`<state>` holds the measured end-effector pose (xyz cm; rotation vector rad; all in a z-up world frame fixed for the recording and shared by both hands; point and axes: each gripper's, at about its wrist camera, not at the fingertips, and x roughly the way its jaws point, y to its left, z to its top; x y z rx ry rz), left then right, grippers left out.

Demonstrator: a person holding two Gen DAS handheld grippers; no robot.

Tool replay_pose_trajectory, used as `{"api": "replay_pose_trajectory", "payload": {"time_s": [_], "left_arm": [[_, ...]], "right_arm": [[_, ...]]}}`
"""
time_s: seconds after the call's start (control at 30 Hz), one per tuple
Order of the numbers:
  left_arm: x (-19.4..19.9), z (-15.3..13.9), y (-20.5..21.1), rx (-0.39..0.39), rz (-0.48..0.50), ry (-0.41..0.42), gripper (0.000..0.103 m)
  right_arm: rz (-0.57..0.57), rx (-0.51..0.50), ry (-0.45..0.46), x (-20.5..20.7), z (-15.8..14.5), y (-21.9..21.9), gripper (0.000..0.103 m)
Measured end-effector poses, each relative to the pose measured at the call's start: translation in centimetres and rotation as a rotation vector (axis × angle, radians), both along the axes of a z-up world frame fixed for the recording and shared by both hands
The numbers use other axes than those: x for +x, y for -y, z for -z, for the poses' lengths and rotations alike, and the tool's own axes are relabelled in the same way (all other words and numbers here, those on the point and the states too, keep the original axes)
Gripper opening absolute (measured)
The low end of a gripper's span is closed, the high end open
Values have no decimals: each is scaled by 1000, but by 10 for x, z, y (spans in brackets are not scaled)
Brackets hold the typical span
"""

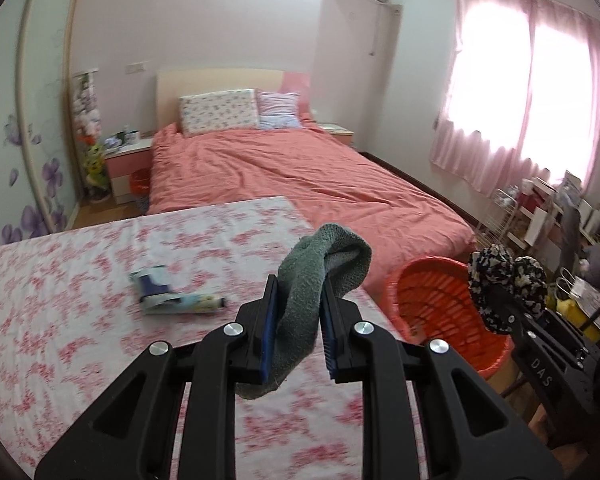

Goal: Collect trash
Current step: 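Carry the sock and floral cloth over the orange basket and open both tools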

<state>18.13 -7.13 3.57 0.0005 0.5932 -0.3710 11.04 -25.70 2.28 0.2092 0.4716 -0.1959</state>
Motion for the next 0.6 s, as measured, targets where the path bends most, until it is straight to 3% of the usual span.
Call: {"api": "replay_pose_trajectory", "payload": {"time_s": [0.6], "left_arm": [[31, 35, 122, 6, 296, -83, 20]], "right_arm": [[180, 62, -25, 1, 31, 91, 24]]}}
